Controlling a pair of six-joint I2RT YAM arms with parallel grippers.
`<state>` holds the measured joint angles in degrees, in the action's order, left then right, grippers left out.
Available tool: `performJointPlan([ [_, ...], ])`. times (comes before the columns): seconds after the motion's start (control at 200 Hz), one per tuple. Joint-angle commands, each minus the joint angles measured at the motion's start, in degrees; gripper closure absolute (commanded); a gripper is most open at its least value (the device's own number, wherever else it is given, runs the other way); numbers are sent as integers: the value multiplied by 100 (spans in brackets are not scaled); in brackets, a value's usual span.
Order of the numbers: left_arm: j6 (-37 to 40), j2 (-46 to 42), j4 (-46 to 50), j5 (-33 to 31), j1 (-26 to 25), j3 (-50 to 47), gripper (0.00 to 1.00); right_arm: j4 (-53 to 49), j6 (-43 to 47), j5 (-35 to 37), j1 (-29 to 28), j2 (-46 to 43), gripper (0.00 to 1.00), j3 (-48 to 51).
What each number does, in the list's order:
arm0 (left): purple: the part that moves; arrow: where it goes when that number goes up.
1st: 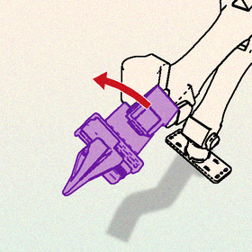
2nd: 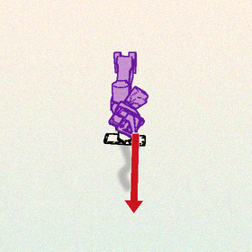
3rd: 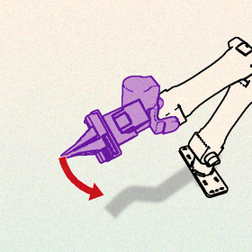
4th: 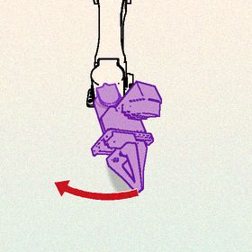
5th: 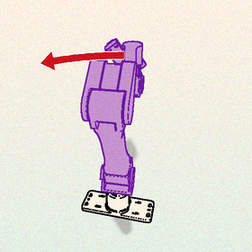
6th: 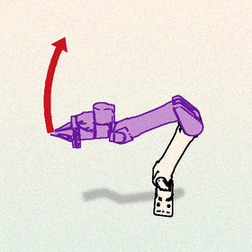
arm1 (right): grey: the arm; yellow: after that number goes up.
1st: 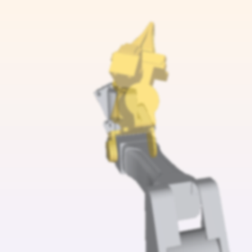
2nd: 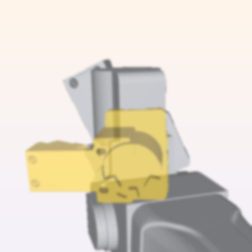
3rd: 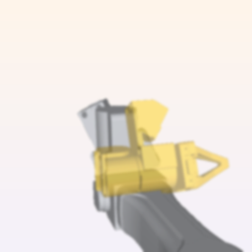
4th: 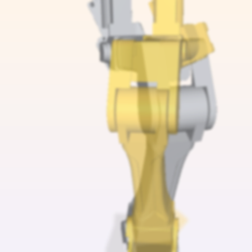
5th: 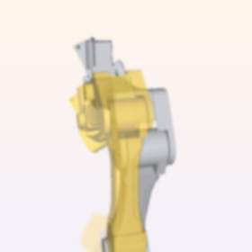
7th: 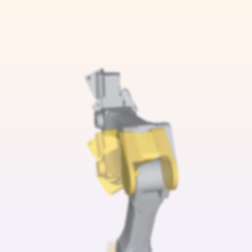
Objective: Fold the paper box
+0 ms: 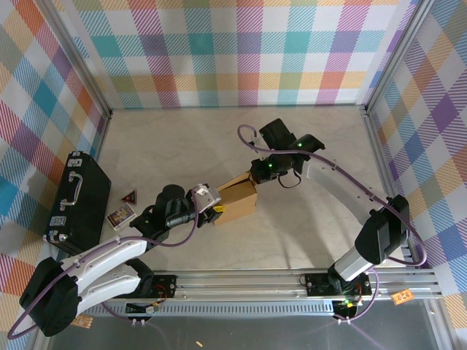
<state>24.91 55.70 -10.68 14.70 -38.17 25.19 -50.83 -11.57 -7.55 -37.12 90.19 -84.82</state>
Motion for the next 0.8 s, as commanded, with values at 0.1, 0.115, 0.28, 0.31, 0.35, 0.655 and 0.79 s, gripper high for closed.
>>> performJointPlan([
  [0.1,58,90,362,104,-57,56,63,-67,-193,-359,-35,128,100,-412],
  [0.115,58,88,357,99,-57,56,63,-74,-218,-354,-30,138,100,-419],
  [0.28,59,80,349,95,-55,56,63,-33,-195,-441,-27,152,100,-364],
  [0.31,58,85,344,95,-57,53,63,-33,-195,-444,-27,148,100,-324],
  [0.35,58,90,347,95,-54,56,63,4,-197,-466,-23,131,100,-263],
  [0.655,-3,117,302,42,-54,56,63,325,-300,-518,-30,-85,100,427],
  [0.79,-9,126,307,35,-58,47,63,407,-354,-502,-23,-155,100,577],
])
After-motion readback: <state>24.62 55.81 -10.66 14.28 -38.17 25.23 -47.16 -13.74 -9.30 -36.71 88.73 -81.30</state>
